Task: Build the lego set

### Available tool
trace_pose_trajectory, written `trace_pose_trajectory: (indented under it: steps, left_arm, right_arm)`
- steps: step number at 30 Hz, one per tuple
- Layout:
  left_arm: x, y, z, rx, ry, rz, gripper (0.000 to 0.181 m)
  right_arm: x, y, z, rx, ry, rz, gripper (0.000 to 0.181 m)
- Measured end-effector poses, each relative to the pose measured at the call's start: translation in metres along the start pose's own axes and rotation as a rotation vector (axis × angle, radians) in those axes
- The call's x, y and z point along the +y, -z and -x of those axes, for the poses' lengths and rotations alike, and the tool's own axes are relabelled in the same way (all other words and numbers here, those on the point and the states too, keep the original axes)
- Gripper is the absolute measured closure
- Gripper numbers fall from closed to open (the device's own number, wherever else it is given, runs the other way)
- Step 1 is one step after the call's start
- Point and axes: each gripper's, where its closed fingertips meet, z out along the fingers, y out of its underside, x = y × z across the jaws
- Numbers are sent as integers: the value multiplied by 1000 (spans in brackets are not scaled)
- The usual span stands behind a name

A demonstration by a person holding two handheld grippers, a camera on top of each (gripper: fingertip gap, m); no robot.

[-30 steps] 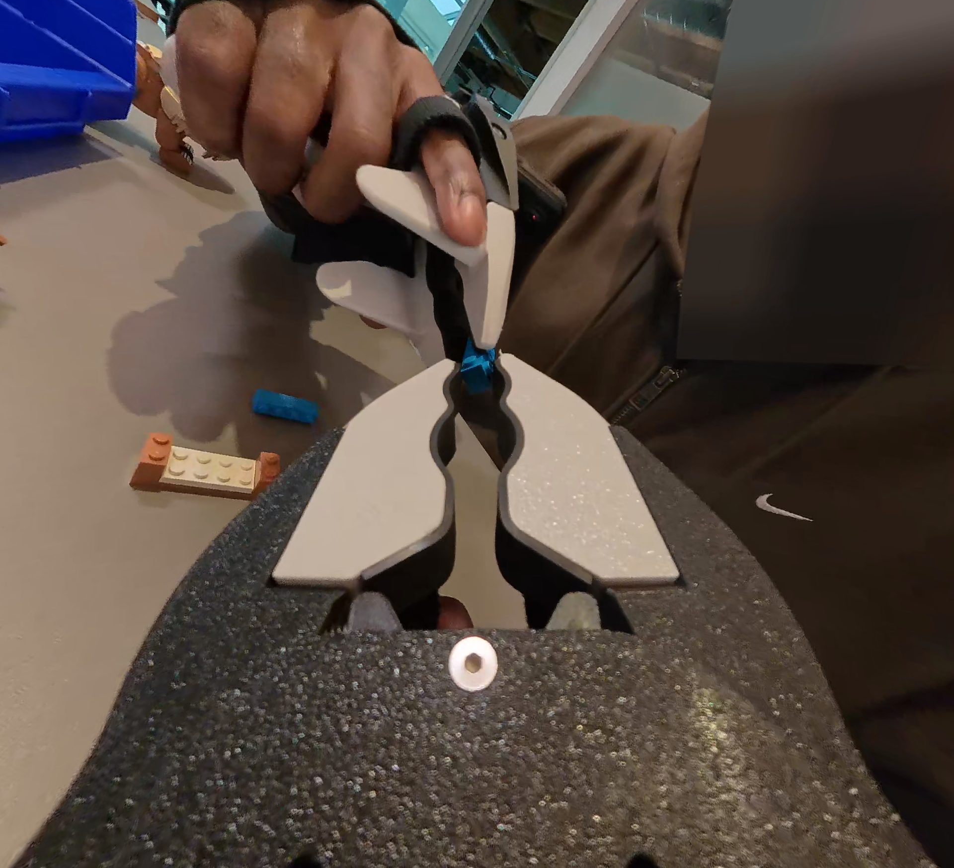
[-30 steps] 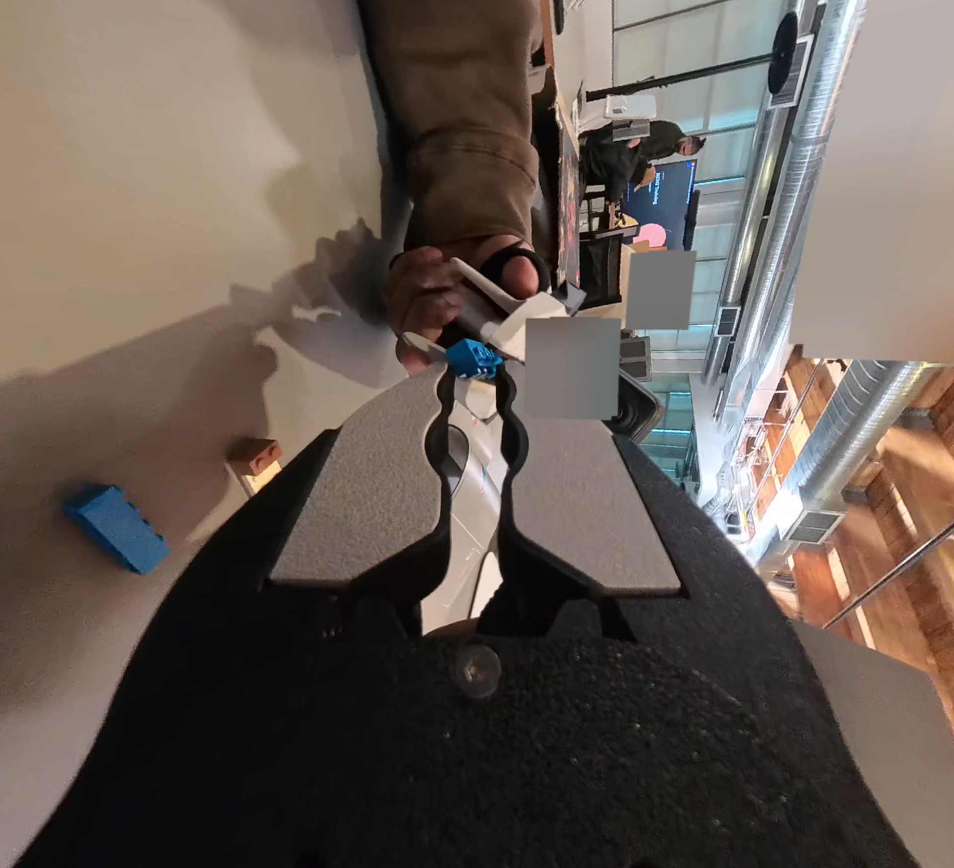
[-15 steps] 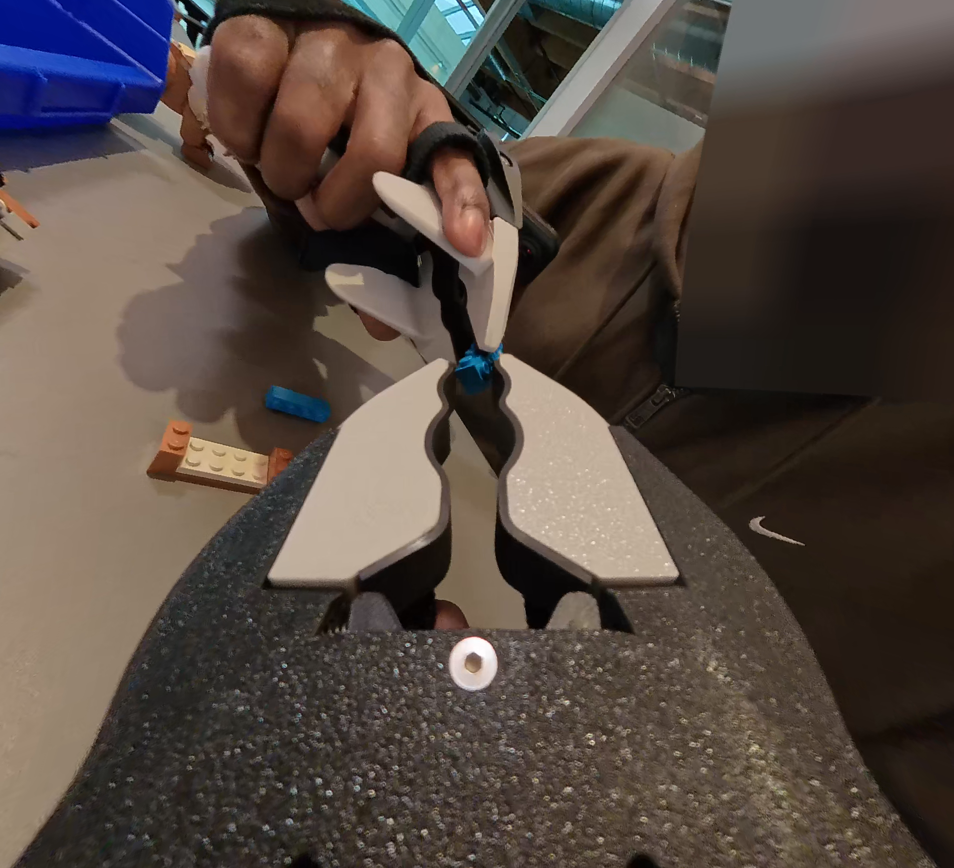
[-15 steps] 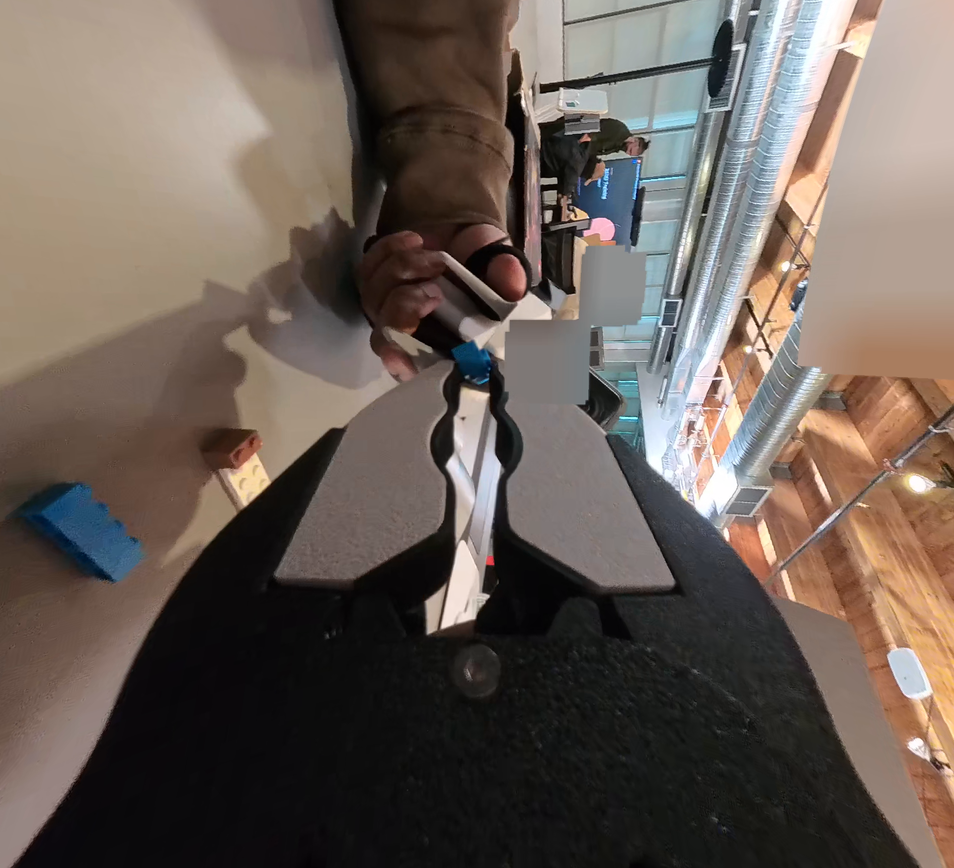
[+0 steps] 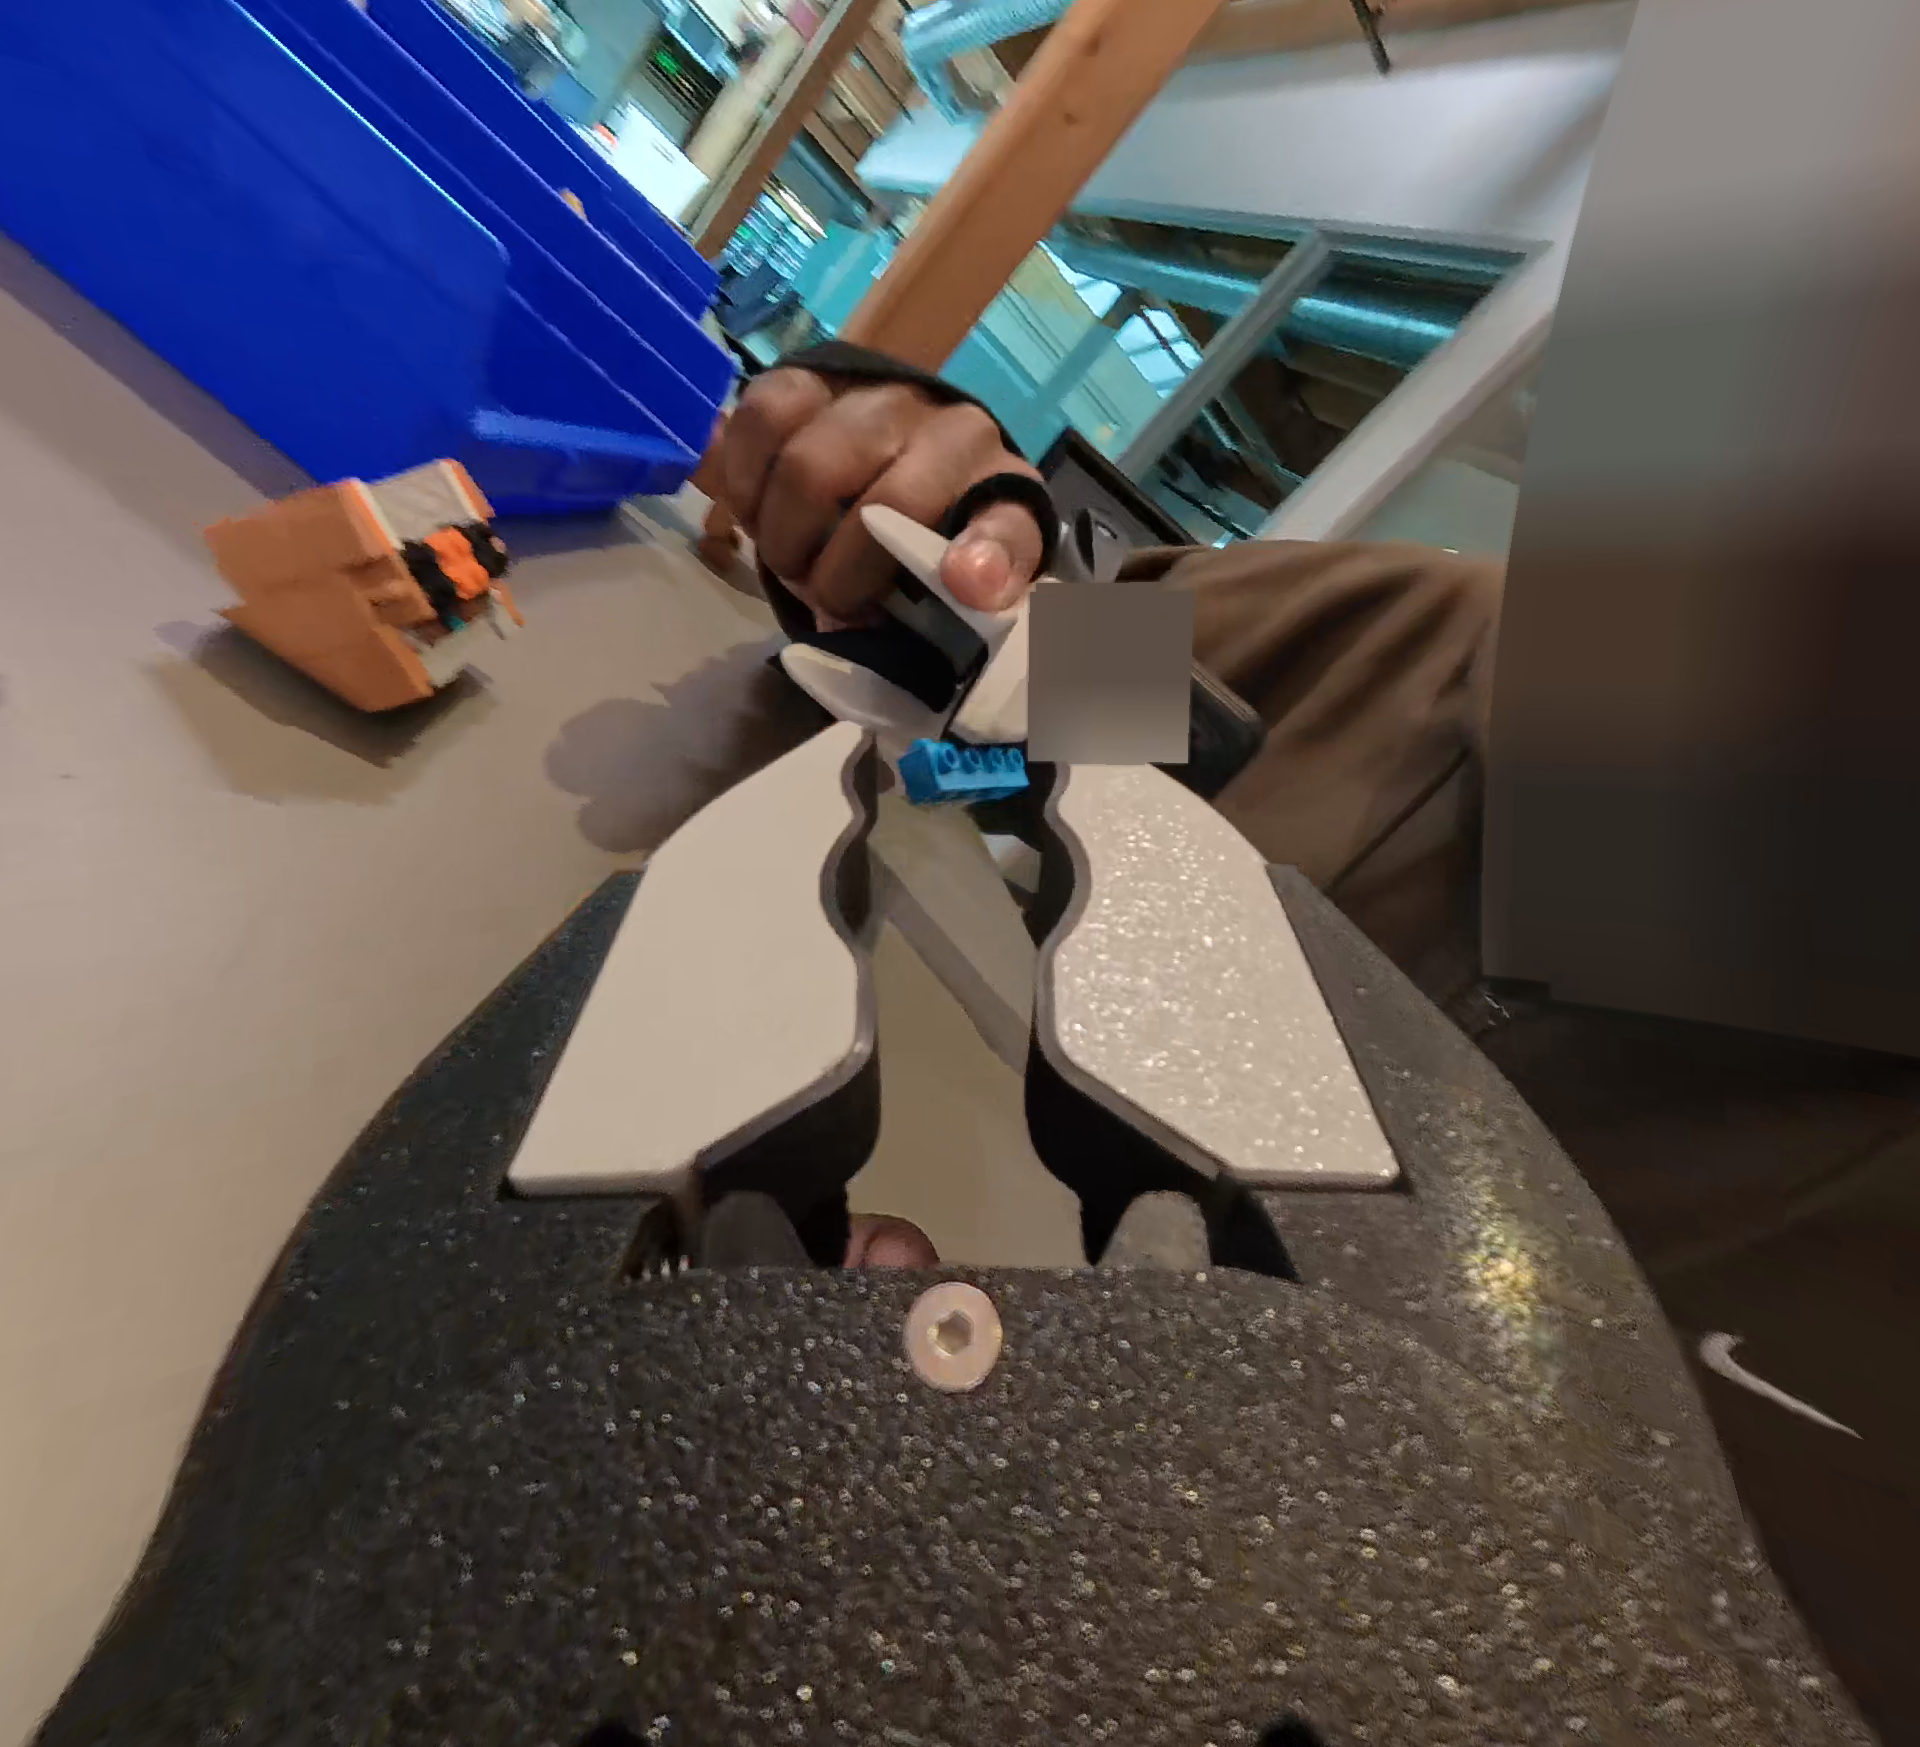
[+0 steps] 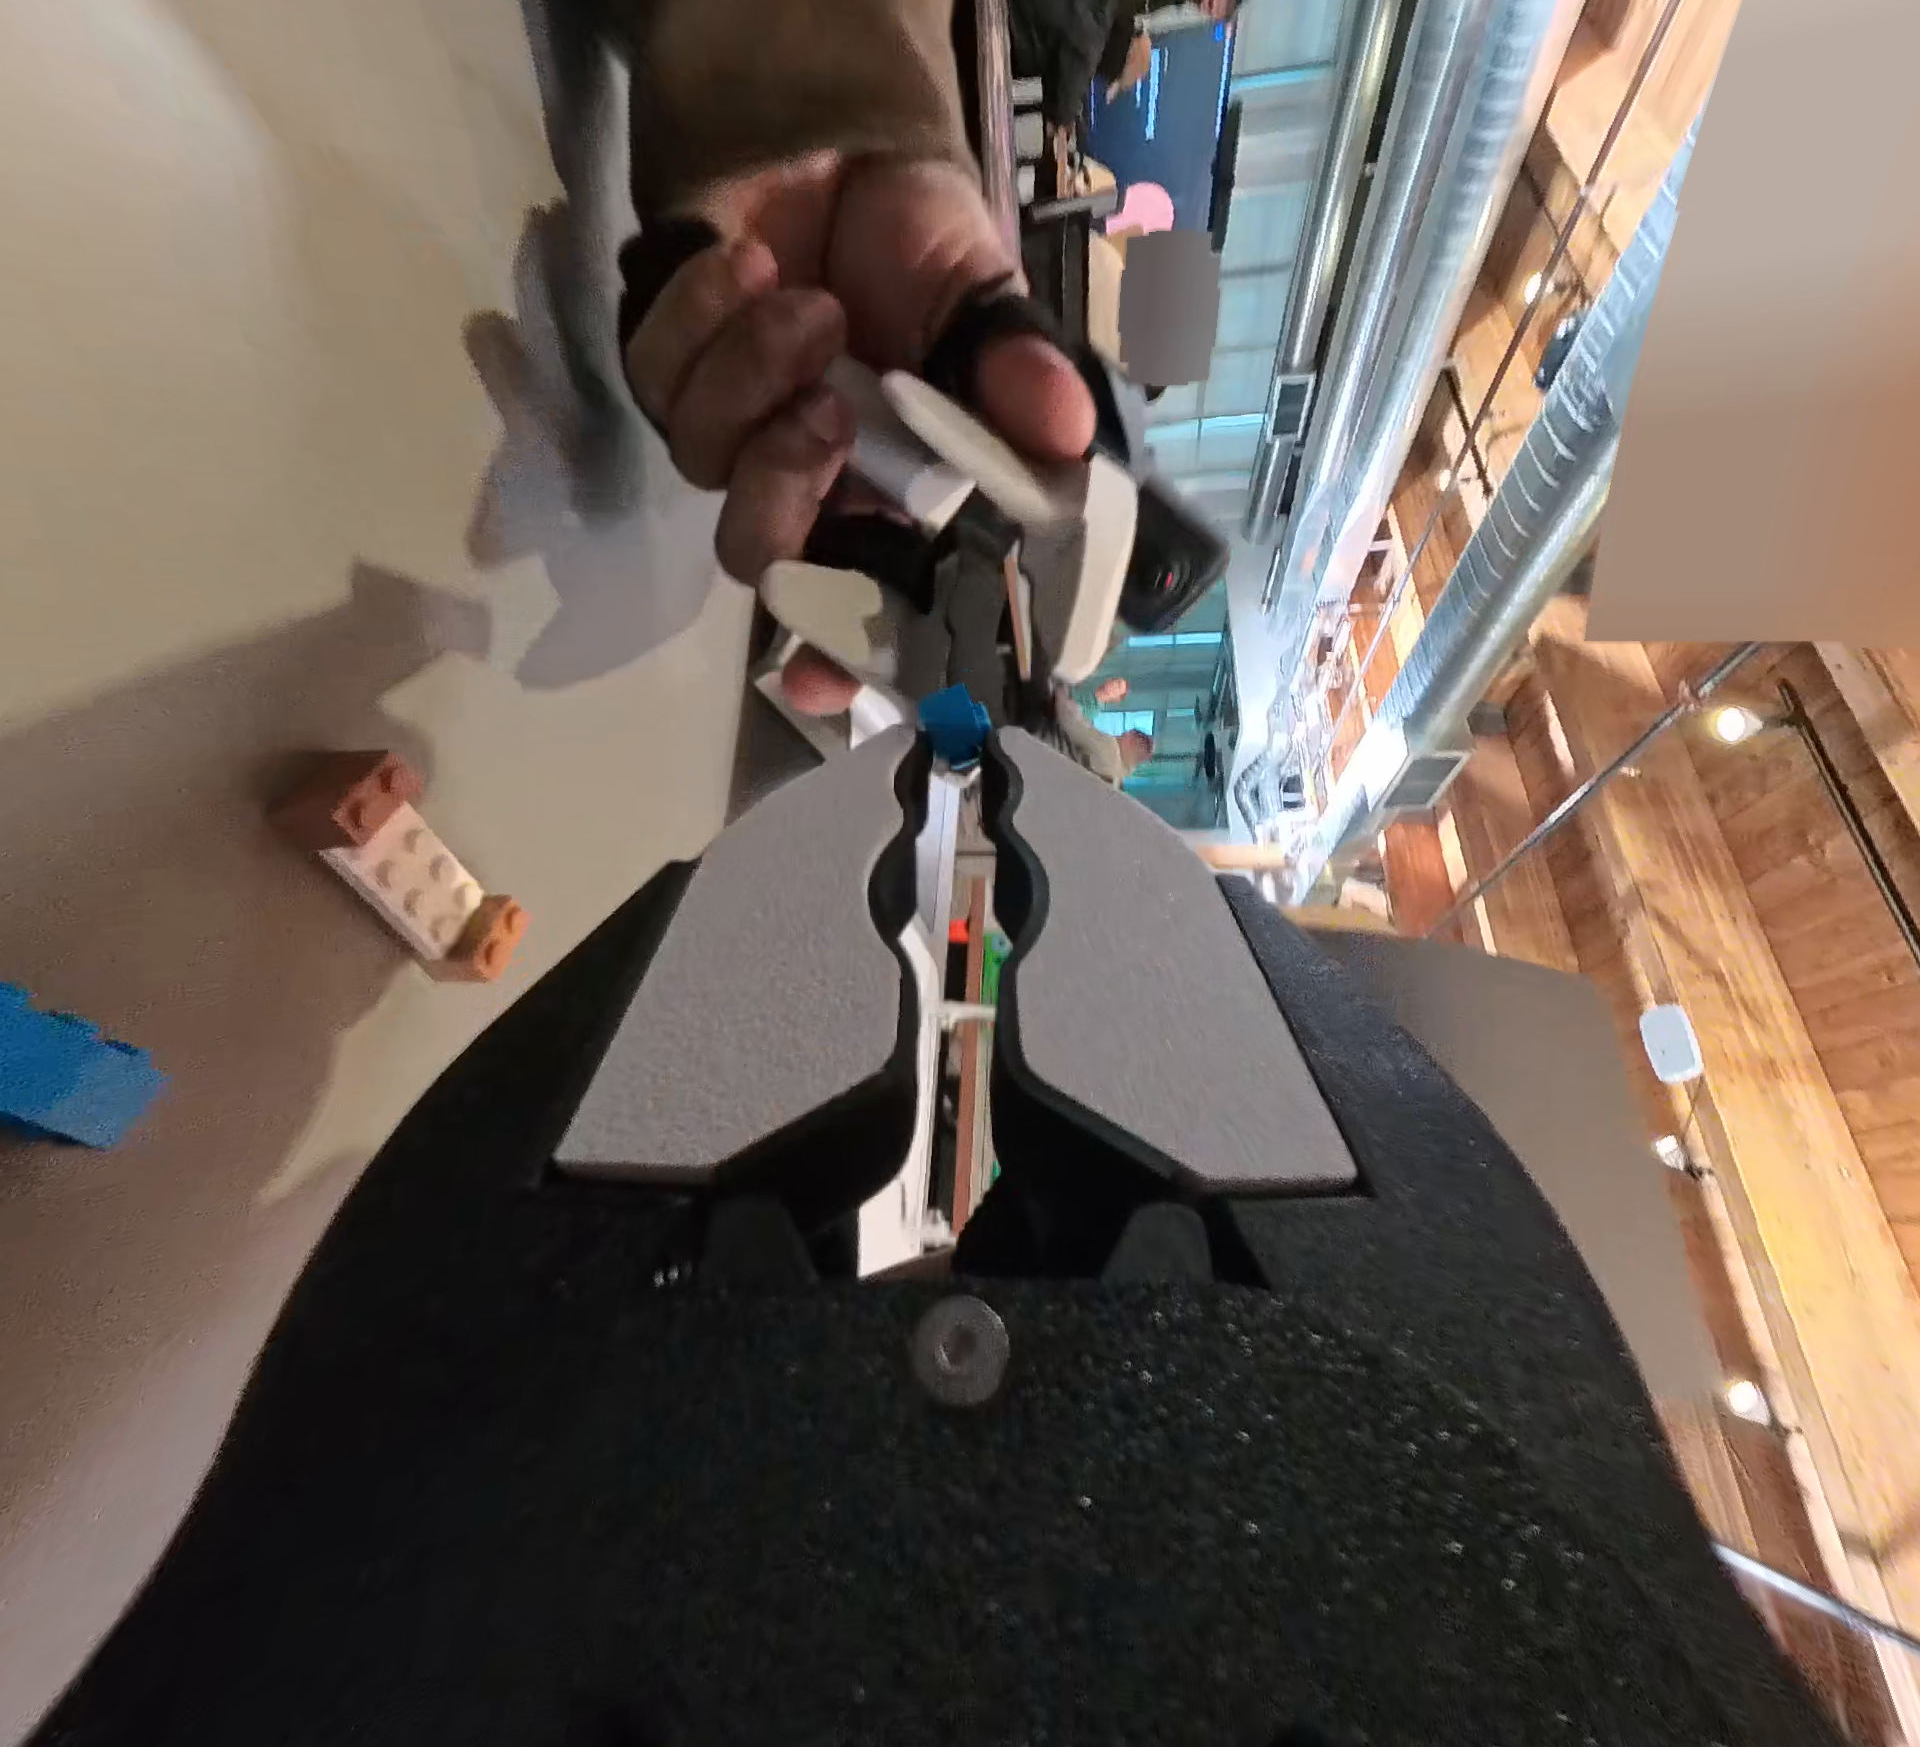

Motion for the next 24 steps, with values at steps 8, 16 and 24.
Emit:
trace_pose_trajectory:
  steps: [8,16,24]
  left_arm:
    - [1,-7,21,-398,-358,36,133]
    - [-5,-14,18,-417,-424,-52,132]
    - [-3,-16,19,-471,-550,-43,145]
  right_arm:
    - [30,-5,-9,87,-57,202,172]
    - [31,-8,-10,99,-95,254,172]
    - [24,-9,-9,97,-121,244,172]
